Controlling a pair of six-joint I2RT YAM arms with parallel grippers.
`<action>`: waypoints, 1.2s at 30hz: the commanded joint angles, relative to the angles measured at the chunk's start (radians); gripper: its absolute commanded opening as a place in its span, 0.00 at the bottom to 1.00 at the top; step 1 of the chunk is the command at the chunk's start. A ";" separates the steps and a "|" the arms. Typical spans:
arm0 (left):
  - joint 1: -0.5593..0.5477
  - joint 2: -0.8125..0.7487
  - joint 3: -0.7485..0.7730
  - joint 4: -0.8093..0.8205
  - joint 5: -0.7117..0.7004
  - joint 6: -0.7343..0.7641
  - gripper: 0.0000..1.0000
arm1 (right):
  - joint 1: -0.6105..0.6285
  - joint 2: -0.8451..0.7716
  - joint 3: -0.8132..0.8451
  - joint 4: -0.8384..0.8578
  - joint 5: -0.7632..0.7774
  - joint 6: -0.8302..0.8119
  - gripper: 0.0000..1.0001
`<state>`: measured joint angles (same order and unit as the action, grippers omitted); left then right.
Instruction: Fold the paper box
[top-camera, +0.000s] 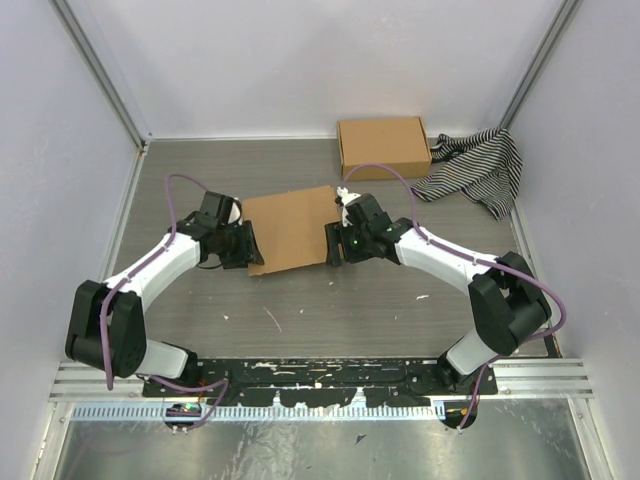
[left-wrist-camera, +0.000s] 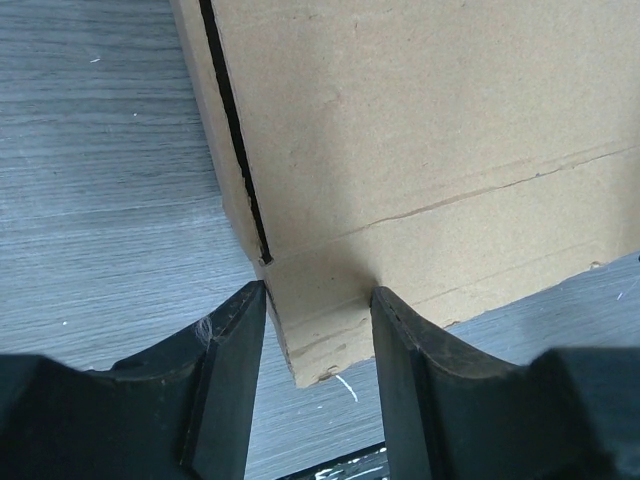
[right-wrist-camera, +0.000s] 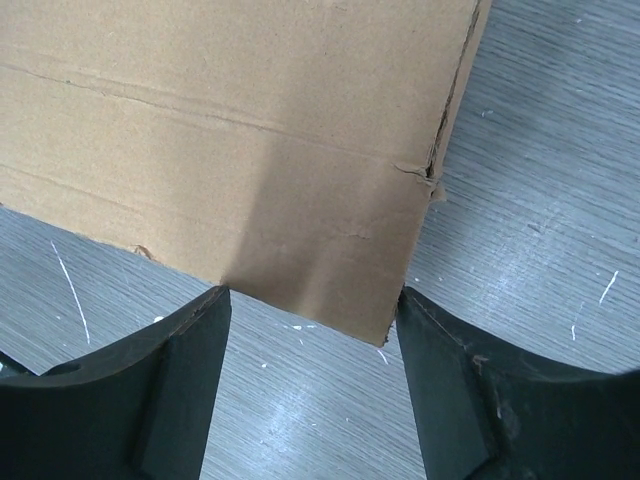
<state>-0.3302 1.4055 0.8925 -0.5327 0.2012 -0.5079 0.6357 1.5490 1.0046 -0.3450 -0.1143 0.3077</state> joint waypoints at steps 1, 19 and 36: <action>-0.004 0.021 0.028 0.000 0.021 0.013 0.52 | 0.006 -0.008 0.033 0.062 -0.017 -0.010 0.71; -0.005 0.051 0.022 0.009 -0.031 0.030 0.51 | 0.006 0.063 -0.077 0.223 0.032 -0.005 0.69; -0.005 -0.222 0.116 -0.045 -0.168 -0.043 0.39 | 0.074 -0.092 -0.147 0.158 0.146 0.070 0.33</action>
<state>-0.3321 1.2644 0.8852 -0.5640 0.0654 -0.5186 0.6857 1.5421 0.8310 -0.1596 0.0025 0.3321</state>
